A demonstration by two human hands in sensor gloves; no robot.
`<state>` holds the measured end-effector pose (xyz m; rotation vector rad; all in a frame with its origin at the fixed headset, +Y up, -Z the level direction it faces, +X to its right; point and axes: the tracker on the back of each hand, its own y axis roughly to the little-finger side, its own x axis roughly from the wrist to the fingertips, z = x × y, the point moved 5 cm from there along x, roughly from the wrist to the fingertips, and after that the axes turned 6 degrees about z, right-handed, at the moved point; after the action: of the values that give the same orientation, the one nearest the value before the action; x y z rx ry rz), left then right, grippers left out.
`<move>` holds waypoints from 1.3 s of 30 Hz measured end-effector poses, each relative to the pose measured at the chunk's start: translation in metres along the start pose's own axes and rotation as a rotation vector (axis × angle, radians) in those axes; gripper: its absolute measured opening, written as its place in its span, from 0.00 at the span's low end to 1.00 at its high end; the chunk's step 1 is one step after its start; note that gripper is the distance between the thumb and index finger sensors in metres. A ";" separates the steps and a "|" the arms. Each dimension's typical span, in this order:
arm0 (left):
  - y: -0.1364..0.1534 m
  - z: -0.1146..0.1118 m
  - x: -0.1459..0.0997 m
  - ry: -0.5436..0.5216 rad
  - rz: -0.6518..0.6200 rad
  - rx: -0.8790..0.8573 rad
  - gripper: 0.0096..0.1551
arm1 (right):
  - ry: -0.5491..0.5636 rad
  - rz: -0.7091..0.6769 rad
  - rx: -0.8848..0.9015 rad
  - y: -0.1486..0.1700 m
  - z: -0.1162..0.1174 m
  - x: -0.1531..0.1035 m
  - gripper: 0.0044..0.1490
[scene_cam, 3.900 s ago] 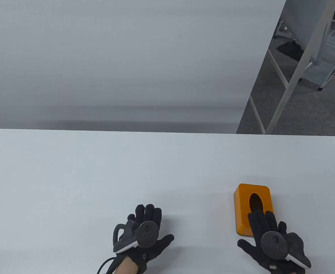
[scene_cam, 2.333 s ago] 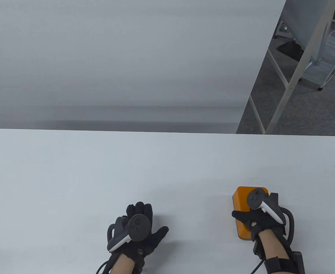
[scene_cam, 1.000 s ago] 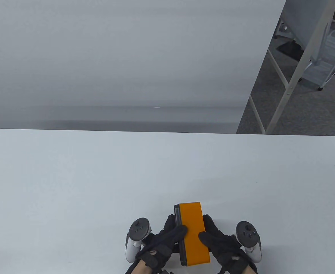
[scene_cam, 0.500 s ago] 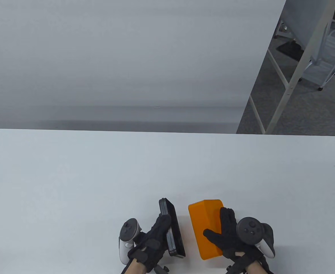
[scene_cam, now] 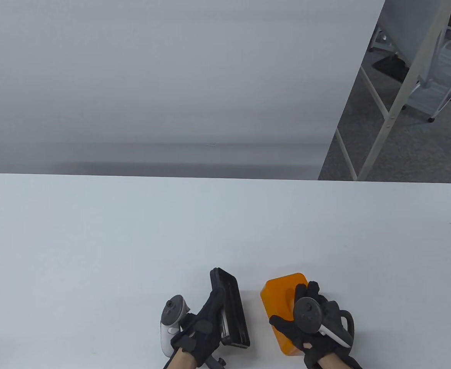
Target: Separate tissue box from tissue box base
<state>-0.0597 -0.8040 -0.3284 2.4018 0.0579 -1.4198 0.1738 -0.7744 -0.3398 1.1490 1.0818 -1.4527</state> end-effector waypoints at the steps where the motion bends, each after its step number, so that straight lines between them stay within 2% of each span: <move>1: 0.000 0.000 0.000 -0.002 -0.002 0.001 0.68 | 0.009 0.004 -0.026 -0.002 0.002 0.000 0.70; 5: -0.001 0.001 -0.001 0.001 -0.009 -0.002 0.68 | -0.046 0.005 -0.075 -0.006 0.006 0.001 0.72; 9: -0.004 0.003 -0.002 0.001 -0.017 -0.006 0.67 | -0.052 -0.017 -0.012 0.004 -0.010 -0.006 0.71; 14: -0.001 0.008 -0.002 -0.012 -0.001 -0.001 0.65 | -0.075 0.007 -0.071 0.041 -0.033 -0.013 0.69; 18: 0.004 0.009 0.002 -0.013 0.027 0.008 0.62 | -0.100 0.038 -0.028 0.079 -0.035 -0.009 0.68; 21: 0.008 0.011 0.004 -0.026 0.049 0.024 0.60 | -0.124 0.056 -0.016 0.095 -0.031 -0.011 0.68; 23: 0.011 0.014 0.005 -0.050 0.065 0.051 0.58 | -0.113 0.030 0.006 0.098 -0.026 -0.012 0.67; 25: 0.013 0.018 0.007 -0.080 0.087 0.075 0.55 | -0.148 0.023 -0.023 0.100 -0.021 -0.014 0.67; 33: 0.023 0.027 0.011 -0.172 0.172 0.183 0.50 | -0.150 -0.013 -0.015 0.095 -0.023 -0.017 0.66; 39: 0.019 0.033 0.009 -0.314 0.203 0.382 0.48 | -0.182 -0.012 0.037 0.100 -0.020 -0.016 0.66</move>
<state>-0.0791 -0.8337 -0.3458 2.3420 -0.5645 -1.8172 0.2764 -0.7675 -0.3355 1.0158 0.9402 -1.5599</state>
